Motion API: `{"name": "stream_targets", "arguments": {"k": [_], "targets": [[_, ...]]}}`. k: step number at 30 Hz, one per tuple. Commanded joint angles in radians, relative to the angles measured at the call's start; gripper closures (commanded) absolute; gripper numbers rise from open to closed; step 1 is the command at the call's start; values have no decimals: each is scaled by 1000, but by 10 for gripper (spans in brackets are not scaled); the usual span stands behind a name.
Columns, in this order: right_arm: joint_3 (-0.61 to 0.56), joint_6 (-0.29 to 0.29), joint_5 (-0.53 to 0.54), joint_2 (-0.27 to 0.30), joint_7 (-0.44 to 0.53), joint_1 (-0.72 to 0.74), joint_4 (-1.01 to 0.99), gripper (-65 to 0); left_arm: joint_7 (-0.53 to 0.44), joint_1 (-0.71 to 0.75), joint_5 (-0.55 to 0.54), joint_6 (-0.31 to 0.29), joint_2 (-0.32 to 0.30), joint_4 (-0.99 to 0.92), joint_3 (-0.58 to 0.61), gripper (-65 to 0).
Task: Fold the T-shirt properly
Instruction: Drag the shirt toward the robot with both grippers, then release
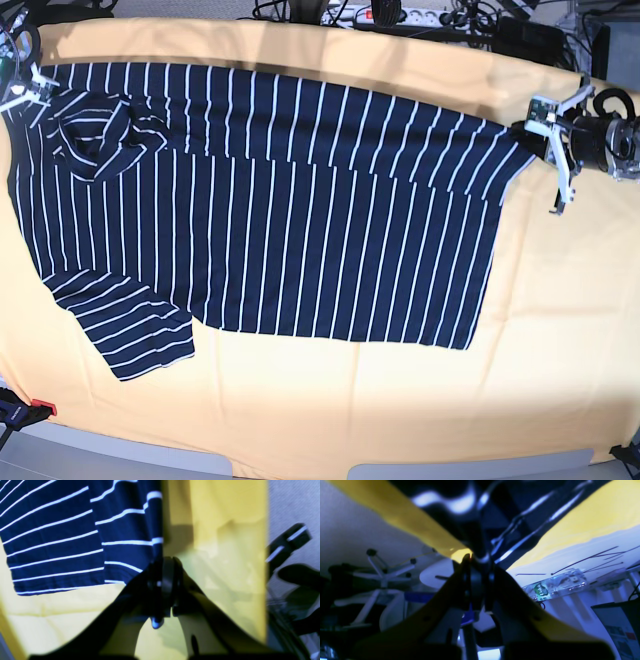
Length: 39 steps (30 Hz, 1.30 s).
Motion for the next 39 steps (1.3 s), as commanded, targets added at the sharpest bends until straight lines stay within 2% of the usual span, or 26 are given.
{"name": "stream_targets", "arguments": {"k": [1,6,12,18,19,20,21,23,24,25,31,34,39], "targets": [[11,4,-23,30,-45,-8,3,0,0,5,-2,-2,-41,15,-10,0],[11,4,-25,33,-50,-31,3,0,23,87,-2,-2,-83,52,-10,0],[11,2,-22,33,-64,-41,3,0,42,172,-2,-2,-83,74,-10,0],[11,-1,-22,33,-72,-41,3,0,42,175,2,-2,-83,75,-10,0],[11,0,-21,33,-83,-41,3,0,42,175,2,-2,-83,75,-10,-19],[11,5,-5,33,-97,-40,5,0,42,175,2,-2,-83,75,-10,-72],[11,15,20,33,-113,-40,8,-40,42,175,2,-2,-83,75,-10,-143],[11,27,70,33,-138,-40,27,-177,45,175,2,-2,-83,75,-10,-295],[11,31,83,33,-146,-41,40,-227,49,175,2,-2,-83,75,-10,-349],[11,31,82,33,-149,-41,56,-253,59,174,1,-2,-83,75,-10,-375],[11,50,78,34,-160,-40,158,-255,102,172,1,-2,-83,79,-10,-377],[13,45,74,53,-160,-40,187,-255,135,168,1,-2,-83,79,-10,-377],[83,46,87,83,-160,-40,196,-255,139,110,-35,-2,-83,79,-10,-376]]}}
